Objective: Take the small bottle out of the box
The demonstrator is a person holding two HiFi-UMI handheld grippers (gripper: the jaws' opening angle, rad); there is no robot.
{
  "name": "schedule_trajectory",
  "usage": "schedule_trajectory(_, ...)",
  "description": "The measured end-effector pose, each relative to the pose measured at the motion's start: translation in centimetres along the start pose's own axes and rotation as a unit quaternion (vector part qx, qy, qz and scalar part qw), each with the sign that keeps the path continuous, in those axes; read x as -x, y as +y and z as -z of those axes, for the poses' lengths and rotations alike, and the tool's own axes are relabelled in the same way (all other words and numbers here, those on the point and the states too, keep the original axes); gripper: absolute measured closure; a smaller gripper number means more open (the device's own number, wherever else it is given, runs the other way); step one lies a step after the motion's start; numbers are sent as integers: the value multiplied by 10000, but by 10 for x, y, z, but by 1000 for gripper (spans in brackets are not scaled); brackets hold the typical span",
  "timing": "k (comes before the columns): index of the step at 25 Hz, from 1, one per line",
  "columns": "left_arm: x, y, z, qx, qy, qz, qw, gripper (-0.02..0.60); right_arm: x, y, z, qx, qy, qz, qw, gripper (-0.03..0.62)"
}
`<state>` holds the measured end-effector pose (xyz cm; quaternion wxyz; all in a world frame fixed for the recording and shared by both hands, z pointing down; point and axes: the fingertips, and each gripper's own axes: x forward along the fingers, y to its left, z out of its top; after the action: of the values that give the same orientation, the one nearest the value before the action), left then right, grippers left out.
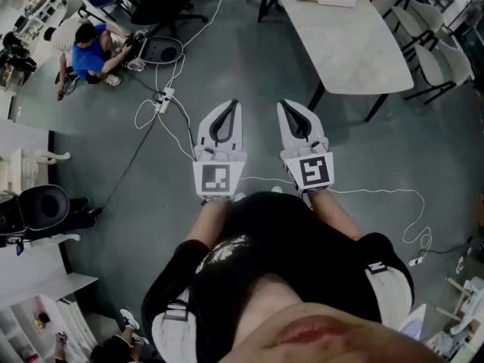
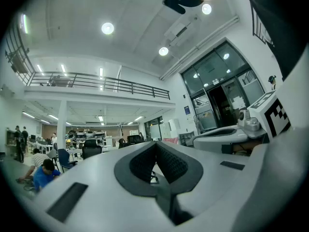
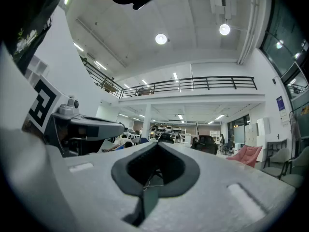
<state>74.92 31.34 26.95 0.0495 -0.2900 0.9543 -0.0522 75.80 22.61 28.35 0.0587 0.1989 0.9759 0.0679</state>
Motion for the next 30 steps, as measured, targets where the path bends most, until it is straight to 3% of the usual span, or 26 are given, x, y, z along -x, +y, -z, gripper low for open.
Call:
schedule_trajectory(5,-9,-14,0,-348,-103,75,9993,568,4,-13,1,2,-32,-71,10000,600)
schedule_trajectory(18,-29,-57,9,51,115,-226,9997,568,25,-55,15,-289,-251,-304,9988,599)
schedule_trajectory(30,-46,-50,0,-16,-131,-351,9993,568,7,-67,17,-231,-486,-576,9969,599)
